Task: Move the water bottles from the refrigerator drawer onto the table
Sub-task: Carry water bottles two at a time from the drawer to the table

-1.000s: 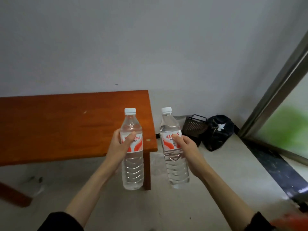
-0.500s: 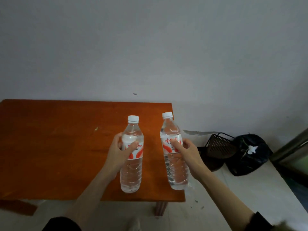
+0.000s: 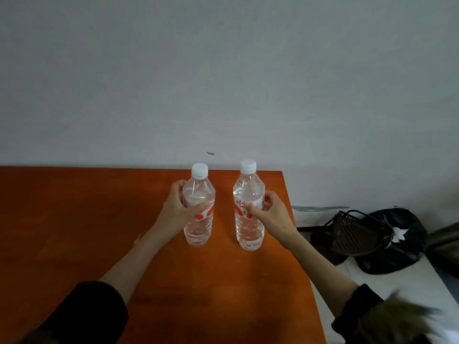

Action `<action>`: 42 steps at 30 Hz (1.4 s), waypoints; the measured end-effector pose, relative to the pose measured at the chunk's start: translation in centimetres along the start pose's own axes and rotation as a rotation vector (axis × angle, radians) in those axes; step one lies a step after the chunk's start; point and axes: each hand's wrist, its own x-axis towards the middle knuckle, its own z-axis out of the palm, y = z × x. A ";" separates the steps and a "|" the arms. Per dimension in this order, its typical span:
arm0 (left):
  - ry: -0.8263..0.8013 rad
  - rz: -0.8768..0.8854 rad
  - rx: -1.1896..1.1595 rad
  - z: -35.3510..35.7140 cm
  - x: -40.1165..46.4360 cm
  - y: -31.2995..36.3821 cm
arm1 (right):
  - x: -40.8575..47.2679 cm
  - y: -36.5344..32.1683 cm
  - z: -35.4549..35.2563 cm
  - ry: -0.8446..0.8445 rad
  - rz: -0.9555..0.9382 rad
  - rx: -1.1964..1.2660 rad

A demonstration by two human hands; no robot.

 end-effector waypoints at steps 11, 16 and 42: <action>-0.177 -0.010 0.003 -3.5 6.8 -1.1 | 7.3 0.3 4.4 -0.251 0.020 0.119; -0.181 -0.014 -0.032 -5.1 7.2 -1.5 | 8.8 -0.5 4.3 -0.328 0.124 0.470; -0.158 0.017 0.050 -5.2 6.4 -2.4 | 7.8 -1.7 7.0 -0.309 0.031 0.146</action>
